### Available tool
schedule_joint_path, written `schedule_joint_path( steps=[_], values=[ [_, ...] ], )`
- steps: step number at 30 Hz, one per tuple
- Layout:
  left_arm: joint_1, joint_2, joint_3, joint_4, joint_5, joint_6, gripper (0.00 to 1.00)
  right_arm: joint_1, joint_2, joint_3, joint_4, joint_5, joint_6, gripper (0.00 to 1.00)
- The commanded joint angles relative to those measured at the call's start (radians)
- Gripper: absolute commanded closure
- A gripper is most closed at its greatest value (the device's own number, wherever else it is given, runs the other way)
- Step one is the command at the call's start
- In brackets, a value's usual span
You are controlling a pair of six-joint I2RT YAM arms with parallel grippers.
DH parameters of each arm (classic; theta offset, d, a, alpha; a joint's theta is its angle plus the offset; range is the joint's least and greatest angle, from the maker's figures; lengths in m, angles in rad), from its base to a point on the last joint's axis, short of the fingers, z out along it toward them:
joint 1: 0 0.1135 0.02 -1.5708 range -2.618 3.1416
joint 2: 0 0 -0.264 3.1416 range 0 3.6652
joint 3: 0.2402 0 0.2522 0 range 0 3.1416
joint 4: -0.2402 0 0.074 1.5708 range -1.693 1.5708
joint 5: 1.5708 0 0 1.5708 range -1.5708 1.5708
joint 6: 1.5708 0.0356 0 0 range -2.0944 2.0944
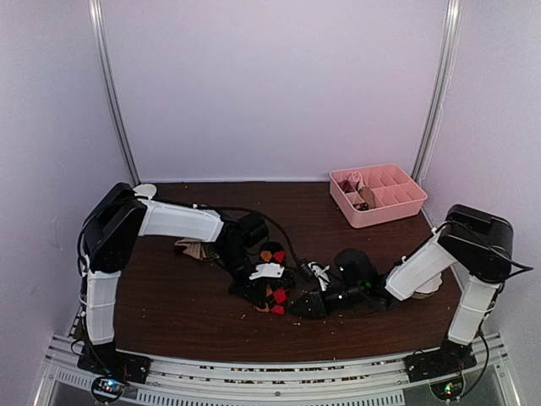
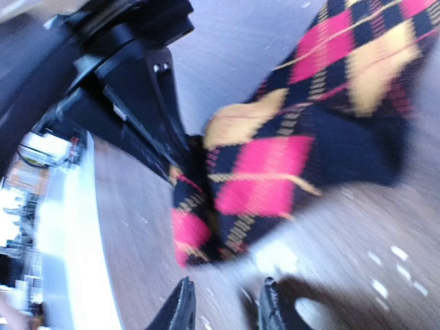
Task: Roll the socks
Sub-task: Roll the sock at the center of the board.
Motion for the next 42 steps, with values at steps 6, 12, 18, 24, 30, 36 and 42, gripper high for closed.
schedule_joint_path(
  steps=[6,12,18,24,30,36,42],
  values=[
    [0.013,0.135,0.060,-0.290,0.085,-0.046,1.00,0.152,-0.365,-0.188,-0.103,0.614,-0.270,0.26],
    [0.013,0.159,0.090,-0.339,0.068,-0.080,1.00,0.236,-0.539,-0.225,-0.200,1.178,-0.196,0.00],
    [0.013,0.201,0.145,-0.374,0.041,-0.122,1.00,0.240,-0.573,-0.271,-0.153,1.082,-0.204,0.00],
    [0.014,0.262,0.192,-0.391,-0.007,-0.149,1.00,0.445,-0.394,-0.184,-0.207,1.028,-0.468,0.10],
    [0.014,0.317,0.242,-0.403,-0.073,-0.170,1.00,0.554,-0.254,-0.104,-0.095,0.919,-0.687,0.33],
    [0.014,0.346,0.263,-0.410,-0.110,-0.184,1.00,0.543,-0.070,0.120,-0.198,0.810,-0.854,0.48],
    [0.014,0.357,0.268,-0.415,-0.112,-0.185,1.00,0.481,0.005,0.214,-0.254,0.722,-0.905,0.59]
  ],
)
